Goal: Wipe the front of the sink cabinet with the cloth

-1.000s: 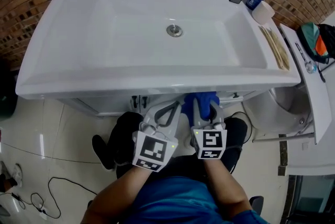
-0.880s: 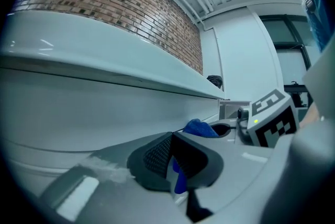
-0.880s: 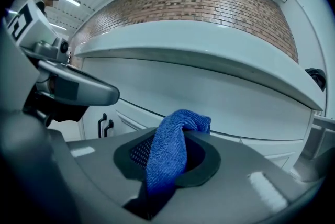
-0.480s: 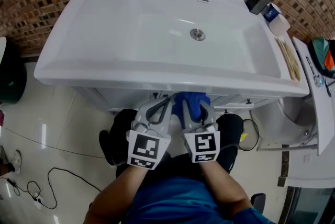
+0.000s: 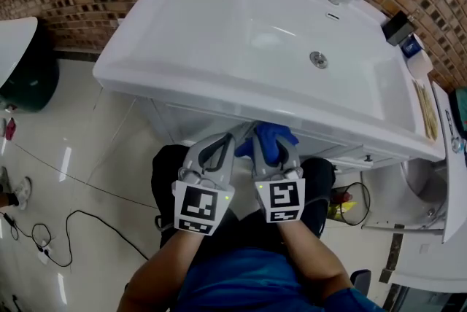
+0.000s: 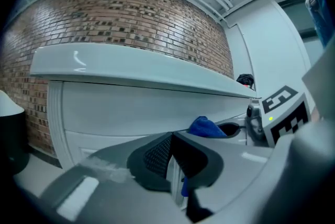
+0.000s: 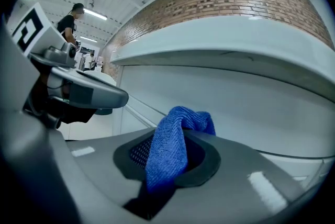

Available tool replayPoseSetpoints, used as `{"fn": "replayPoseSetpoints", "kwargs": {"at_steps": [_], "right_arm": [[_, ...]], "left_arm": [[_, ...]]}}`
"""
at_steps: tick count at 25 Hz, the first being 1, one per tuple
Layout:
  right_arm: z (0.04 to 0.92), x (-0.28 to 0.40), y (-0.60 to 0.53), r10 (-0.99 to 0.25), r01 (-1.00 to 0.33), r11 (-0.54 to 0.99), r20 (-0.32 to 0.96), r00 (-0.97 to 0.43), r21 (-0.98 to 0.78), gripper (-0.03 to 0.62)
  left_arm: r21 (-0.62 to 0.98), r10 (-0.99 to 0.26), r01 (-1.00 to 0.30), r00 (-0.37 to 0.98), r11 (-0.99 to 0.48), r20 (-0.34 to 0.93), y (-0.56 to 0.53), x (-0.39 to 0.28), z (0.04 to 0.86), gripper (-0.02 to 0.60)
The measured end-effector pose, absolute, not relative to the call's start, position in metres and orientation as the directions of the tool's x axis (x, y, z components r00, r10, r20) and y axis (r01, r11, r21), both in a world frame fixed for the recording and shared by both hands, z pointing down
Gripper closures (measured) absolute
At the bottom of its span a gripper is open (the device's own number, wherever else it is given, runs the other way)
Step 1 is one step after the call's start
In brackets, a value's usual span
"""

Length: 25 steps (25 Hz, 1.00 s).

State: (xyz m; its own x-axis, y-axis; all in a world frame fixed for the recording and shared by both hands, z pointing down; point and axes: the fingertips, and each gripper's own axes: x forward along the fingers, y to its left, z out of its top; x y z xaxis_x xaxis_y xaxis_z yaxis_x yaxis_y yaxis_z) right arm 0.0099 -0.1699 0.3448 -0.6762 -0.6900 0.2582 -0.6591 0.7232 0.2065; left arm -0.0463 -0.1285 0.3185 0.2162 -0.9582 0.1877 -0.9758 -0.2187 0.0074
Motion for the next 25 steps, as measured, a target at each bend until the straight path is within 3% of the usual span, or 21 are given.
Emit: {"fn": "replayPoseSetpoints", "kwargs": {"at_steps": [25], "right_arm": [[0.332, -0.224, -0.093, -0.353, -0.310, 0.926, 0.203, -0.913, 0.217, 0.517]], "left_arm": [[0.049, -0.969, -0.992, -0.098, 0.112, 0.228, -0.030, -0.197, 0.333, 0.580]]}}
